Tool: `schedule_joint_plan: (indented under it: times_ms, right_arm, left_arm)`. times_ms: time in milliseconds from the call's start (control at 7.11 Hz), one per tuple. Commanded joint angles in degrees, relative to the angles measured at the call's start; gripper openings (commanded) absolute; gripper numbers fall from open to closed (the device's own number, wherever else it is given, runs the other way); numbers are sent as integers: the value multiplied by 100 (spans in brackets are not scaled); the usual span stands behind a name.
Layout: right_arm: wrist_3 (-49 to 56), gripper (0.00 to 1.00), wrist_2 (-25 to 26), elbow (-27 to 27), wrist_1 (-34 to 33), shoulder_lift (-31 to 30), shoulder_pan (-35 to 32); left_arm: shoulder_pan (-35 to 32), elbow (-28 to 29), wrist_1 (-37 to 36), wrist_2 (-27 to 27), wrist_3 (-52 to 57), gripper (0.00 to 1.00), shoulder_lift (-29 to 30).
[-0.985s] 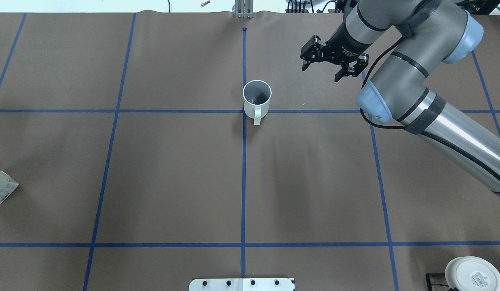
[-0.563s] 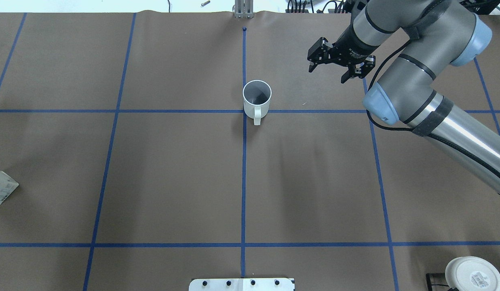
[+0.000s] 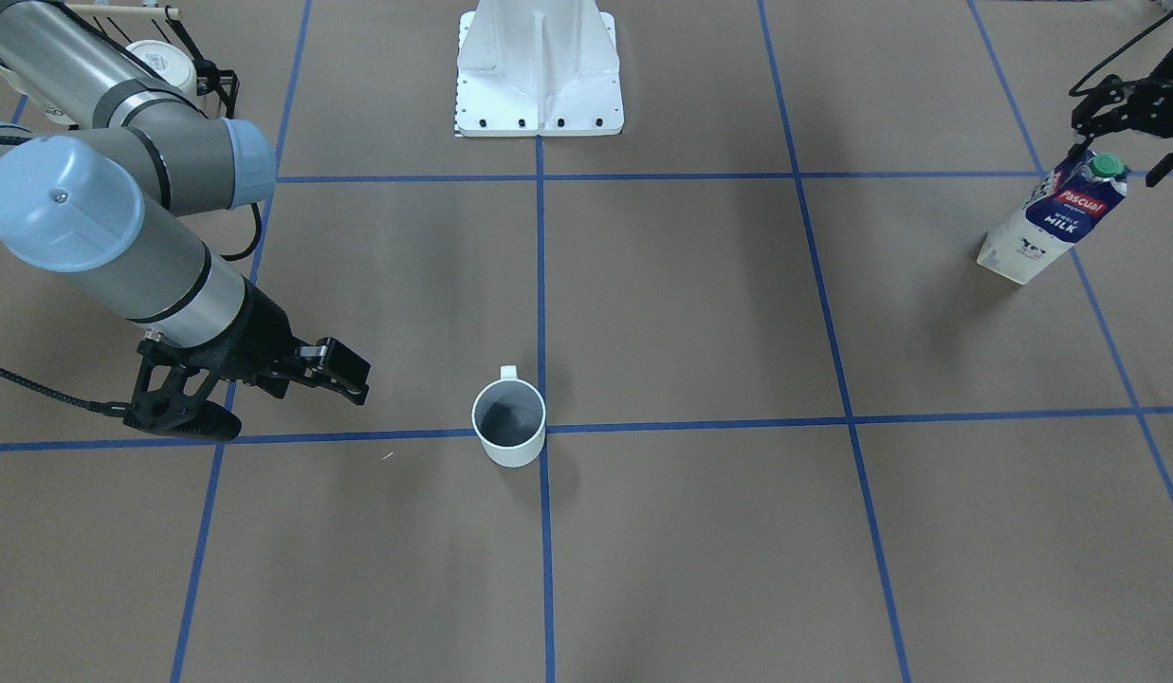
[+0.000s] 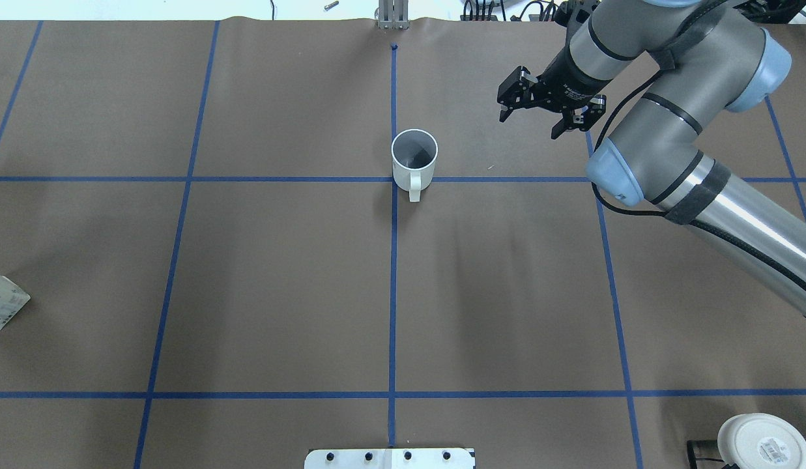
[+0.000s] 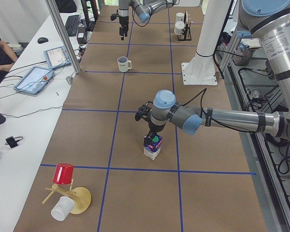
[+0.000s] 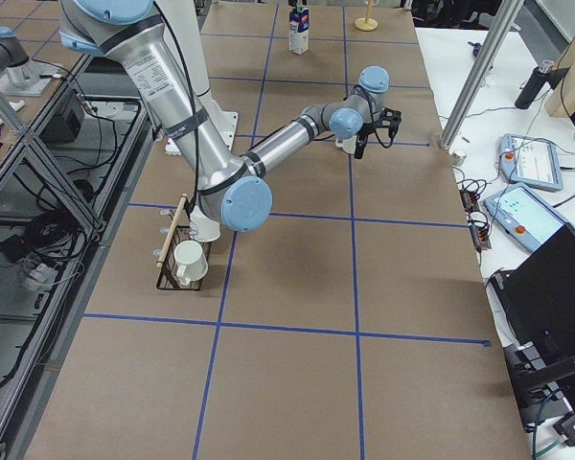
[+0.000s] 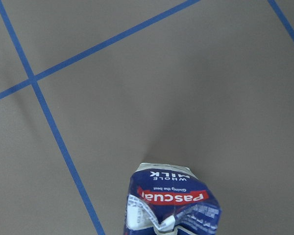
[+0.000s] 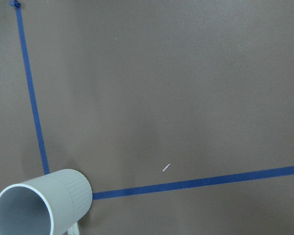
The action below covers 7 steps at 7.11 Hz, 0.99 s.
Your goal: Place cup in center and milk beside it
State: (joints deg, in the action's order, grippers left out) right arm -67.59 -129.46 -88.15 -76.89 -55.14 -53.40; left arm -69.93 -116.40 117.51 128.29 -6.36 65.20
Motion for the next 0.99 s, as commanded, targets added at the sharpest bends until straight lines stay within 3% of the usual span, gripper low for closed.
schedule_joint_plan:
  times_ms: [0, 844]
  right_arm:
    - [0, 100, 26, 9, 7, -6, 32]
    - [0, 100, 34, 9, 7, -32, 41]
  left_arm:
    - [128, 38, 0, -23, 3, 98, 1]
    - [462, 223, 0, -23, -6, 98, 106]
